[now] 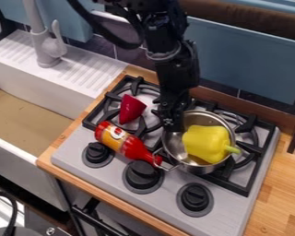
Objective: Put the yellow pepper on the left burner
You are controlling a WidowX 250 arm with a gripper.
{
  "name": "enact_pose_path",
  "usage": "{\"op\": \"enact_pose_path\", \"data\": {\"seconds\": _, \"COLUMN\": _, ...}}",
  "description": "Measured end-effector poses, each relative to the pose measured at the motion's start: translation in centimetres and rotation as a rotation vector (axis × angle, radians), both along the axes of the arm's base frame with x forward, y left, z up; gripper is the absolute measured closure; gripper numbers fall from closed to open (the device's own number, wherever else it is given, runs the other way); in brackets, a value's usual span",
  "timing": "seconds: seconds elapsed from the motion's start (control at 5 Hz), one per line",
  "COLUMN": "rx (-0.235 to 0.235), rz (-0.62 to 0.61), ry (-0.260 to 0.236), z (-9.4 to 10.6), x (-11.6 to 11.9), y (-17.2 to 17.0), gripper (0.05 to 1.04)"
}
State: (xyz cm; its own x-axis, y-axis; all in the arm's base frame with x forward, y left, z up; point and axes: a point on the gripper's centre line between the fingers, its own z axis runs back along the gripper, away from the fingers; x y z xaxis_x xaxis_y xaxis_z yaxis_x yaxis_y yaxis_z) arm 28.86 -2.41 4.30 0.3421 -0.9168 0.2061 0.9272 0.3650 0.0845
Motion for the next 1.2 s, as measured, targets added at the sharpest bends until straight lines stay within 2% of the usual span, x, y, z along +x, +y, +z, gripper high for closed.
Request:
{"op": "enact_pose_path", "data": {"seconds": 0.2, "rx": -0.007, "rz": -0.072, "ry": 0.004, "z": -0.2, "x": -0.2, "y": -0.4, "gripper": 0.089}}
{"op": "enact_pose_path", "data": {"seconds": 0.4, "rx": -0.042, "rz": -0.159, "ry": 0.098, "z": -1.1, "x": -0.7, "y": -0.9, "gripper": 0.089}}
{"op": "enact_pose_path", "data": {"seconds": 0.6, "rx": -0.012, "rz": -0.157, "ry": 0.068, "z": -1.3, "x": -0.3, "y": -1.0, "gripper": 0.089}}
{"op": "enact_pose_path", "data": {"seconds": 0.8, "rx": -0.005, "rz": -0.149, "ry": 0.074, "z": -2.1, "x": -0.2, "y": -1.6, "gripper": 0.089}}
{"op": "enact_pose_path", "data": {"seconds": 1.2, "rx": -0.011, "rz": -0.154, "ry": 0.081, "z": -2.3, "x": -0.4, "y": -2.0, "gripper": 0.089}}
